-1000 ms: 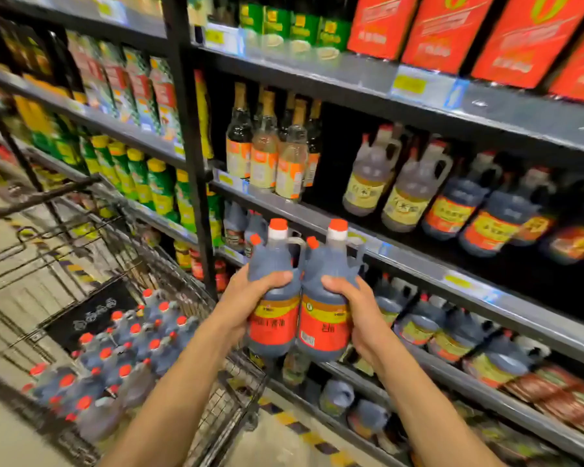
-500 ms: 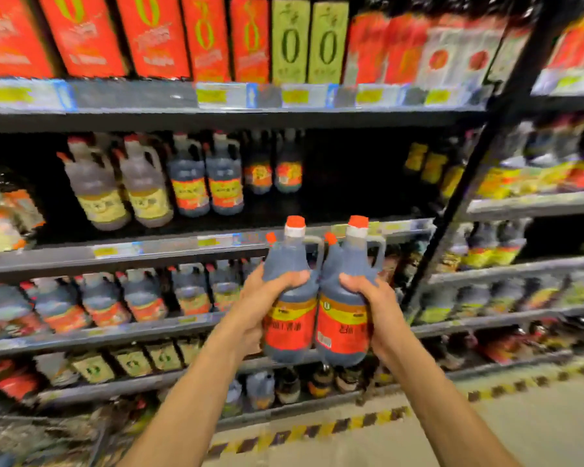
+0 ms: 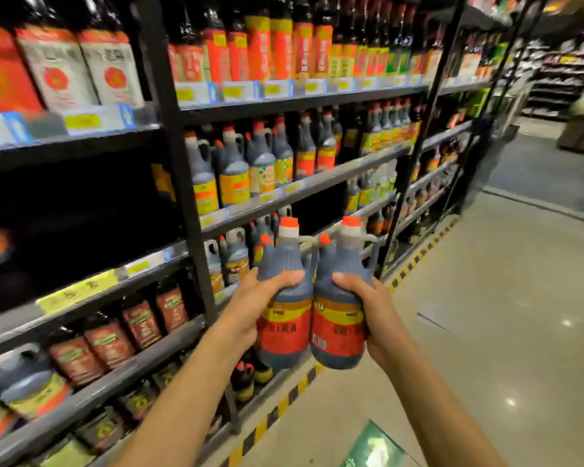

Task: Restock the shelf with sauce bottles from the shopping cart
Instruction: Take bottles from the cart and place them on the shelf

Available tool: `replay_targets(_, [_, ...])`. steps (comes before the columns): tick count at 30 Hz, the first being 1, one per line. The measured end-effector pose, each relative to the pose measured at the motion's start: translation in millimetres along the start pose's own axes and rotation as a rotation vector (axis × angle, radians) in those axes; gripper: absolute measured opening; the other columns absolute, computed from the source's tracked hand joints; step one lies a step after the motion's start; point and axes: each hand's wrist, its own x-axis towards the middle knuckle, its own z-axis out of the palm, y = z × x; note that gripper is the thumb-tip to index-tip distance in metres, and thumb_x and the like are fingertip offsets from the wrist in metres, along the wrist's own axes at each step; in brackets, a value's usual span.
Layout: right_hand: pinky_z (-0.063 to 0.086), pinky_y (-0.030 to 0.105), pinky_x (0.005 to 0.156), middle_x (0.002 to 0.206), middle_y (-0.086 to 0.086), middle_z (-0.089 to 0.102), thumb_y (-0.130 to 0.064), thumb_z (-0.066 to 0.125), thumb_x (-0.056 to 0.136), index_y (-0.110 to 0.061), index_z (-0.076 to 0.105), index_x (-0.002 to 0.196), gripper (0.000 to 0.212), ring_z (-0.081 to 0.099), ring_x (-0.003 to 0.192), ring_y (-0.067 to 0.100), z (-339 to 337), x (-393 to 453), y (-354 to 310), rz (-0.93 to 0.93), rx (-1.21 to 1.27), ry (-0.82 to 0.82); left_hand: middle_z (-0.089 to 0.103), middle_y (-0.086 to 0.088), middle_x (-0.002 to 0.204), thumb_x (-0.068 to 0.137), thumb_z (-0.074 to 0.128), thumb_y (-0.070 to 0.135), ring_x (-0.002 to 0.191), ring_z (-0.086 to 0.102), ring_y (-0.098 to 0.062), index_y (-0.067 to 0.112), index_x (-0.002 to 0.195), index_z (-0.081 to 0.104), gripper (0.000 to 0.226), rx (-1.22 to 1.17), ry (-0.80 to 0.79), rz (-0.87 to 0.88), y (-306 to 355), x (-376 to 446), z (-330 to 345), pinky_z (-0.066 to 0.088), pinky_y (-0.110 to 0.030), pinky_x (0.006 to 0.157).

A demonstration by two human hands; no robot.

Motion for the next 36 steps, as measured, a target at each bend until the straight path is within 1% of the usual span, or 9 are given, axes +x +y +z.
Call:
replay_targets(2, [0.06, 0.04, 0.073, 0.111, 0.012, 0.077, -0.031, 0.079, 0.072, -0.013, 0.068, 0.124, 0.056, 0.075, 0.094, 0.035, -31.1, 11.3, -9.1, -0.022, 0.005, 0.082, 0.08, -0.011, 0.098, 0.064, 0.091, 0.027, 0.08, 0.077, -0.03, 0.015, 0.119, 0.069, 0.061, 0.002, -0.053, -0.008, -0.9, 25.9, 33.7, 0.058, -0.038, 0.069])
replay_targets(5, [0.06, 0.038, 0.068, 0.105, 0.012, 0.079, -0.029, 0.078, 0.07, -0.014, 0.071, 0.116, 0.049, 0.076, 0.088, 0.033, -73.9, 34.1, -20.5, -0.043, 0.008, 0.185, 0.079, -0.013, 0.095, 0.079, 0.08, 0.022, 0.074, 0.076, -0.028, 0.013, 0.114, 0.071, 0.037, -0.008, -0.138, -0.036, -2.6, 68.8, 83.0, 0.057, -0.036, 0.066])
replay_targets(8, [0.06, 0.044, 0.077, 0.105, 0.014, 0.078, -0.03, 0.081, 0.067, -0.012, 0.073, 0.114, 0.051, 0.076, 0.091, 0.036, -115.0, 67.9, -29.1, -0.052, -0.005, 0.288, 0.079, -0.013, 0.089, 0.083, 0.079, 0.017, 0.071, 0.075, -0.028, 0.012, 0.106, 0.072, 0.024, -0.001, -0.175, -0.049, -8.3, 117.4, 128.8, 0.057, -0.036, 0.066])
replay_targets(12, [0.06, 0.046, 0.081, 0.107, 0.015, 0.078, -0.031, 0.081, 0.068, -0.009, 0.07, 0.118, 0.055, 0.075, 0.094, 0.038, -162.6, 120.4, -43.2, -0.059, -0.029, 0.355, 0.079, -0.017, 0.095, 0.081, 0.082, 0.017, 0.079, 0.074, -0.034, 0.011, 0.107, 0.072, 0.029, -0.024, -0.237, -0.069, -8.3, 181.3, 181.0, 0.06, -0.044, 0.077])
replay_targets(15, [0.06, 0.041, 0.075, 0.106, 0.013, 0.078, -0.031, 0.079, 0.07, -0.01, 0.069, 0.118, 0.054, 0.075, 0.092, 0.035, -191.4, 162.8, -59.4, -0.057, -0.055, 0.356, 0.079, -0.016, 0.093, 0.08, 0.084, 0.02, 0.077, 0.074, -0.032, 0.013, 0.105, 0.072, 0.029, -0.028, -0.264, -0.083, -2.8, 228.8, 213.9, 0.059, -0.042, 0.076])
replay_targets(23, [0.059, 0.035, 0.069, 0.106, 0.014, 0.078, -0.033, 0.079, 0.07, -0.008, 0.067, 0.121, 0.058, 0.076, 0.088, 0.031, -253.0, 274.7, -87.7, -0.051, -0.074, 0.315, 0.079, -0.009, 0.086, 0.083, 0.08, 0.022, 0.069, 0.076, -0.024, 0.015, 0.109, 0.07, 0.028, 0.001, -0.222, -0.03, 15.5, 330.0, 278.2, 0.058, -0.032, 0.061])
replay_targets(28, [0.061, 0.035, 0.068, 0.103, 0.014, 0.078, -0.034, 0.079, 0.069, -0.009, 0.069, 0.118, 0.056, 0.076, 0.086, 0.032, -290.3, 344.9, -96.3, -0.019, -0.076, 0.248, 0.079, -0.013, 0.094, 0.082, 0.081, 0.022, 0.073, 0.076, -0.027, 0.014, 0.112, 0.07, 0.033, -0.01, -0.134, -0.018, 16.7, 386.2, 308.8, 0.06, -0.033, 0.062])
replay_targets(31, [0.061, 0.036, 0.071, 0.105, 0.011, 0.079, -0.033, 0.083, 0.074, -0.013, 0.068, 0.121, 0.053, 0.076, 0.091, 0.032, -311.8, 394.2, -102.0, 0.008, -0.108, 0.149, 0.079, -0.013, 0.096, 0.08, 0.083, 0.025, 0.078, 0.077, -0.029, 0.014, 0.117, 0.067, 0.042, -0.022, -0.043, -0.013, 16.9, 419.9, 324.4, 0.06, -0.036, 0.066])
replay_targets(36, [0.06, 0.044, 0.081, 0.105, 0.007, 0.079, -0.031, 0.077, 0.084, -0.018, 0.069, 0.119, 0.039, 0.077, 0.092, 0.03, -336.7, 487.6, -117.8, 0.061, -0.158, -0.081, 0.079, -0.014, 0.093, 0.082, 0.081, 0.025, 0.071, 0.076, -0.026, 0.012, 0.115, 0.069, 0.037, -0.076, 0.155, 0.018, 26.1, 470.0, 346.4, 0.058, -0.033, 0.061])
